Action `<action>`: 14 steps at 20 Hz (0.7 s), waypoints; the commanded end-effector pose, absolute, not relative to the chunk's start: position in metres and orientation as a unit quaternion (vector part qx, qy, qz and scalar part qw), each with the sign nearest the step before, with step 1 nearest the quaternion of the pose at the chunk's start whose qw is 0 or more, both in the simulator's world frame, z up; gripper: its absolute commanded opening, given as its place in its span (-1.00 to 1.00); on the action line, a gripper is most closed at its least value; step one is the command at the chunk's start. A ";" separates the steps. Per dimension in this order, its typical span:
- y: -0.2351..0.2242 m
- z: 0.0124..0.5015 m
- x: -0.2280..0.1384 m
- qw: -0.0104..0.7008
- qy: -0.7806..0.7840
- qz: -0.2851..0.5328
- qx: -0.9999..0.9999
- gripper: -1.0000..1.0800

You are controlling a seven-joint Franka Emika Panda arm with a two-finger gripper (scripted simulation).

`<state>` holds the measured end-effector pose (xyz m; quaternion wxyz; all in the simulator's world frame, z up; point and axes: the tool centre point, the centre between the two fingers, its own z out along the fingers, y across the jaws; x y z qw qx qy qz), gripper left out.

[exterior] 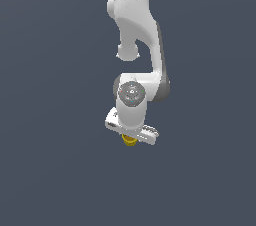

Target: Pick up the object and move it to a goal position.

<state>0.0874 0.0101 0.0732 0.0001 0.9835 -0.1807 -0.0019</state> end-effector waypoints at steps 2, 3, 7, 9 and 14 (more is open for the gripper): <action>-0.027 0.095 0.089 0.000 -0.182 -0.001 0.983 -1.00; -0.038 0.101 0.089 0.000 -0.182 0.000 0.983 -1.00; -0.080 0.125 0.090 0.000 -0.182 0.000 0.983 -1.00; -0.101 0.136 0.091 0.000 -0.182 0.000 0.983 -1.00; -0.148 0.163 0.095 0.000 -0.182 0.000 0.983 -1.00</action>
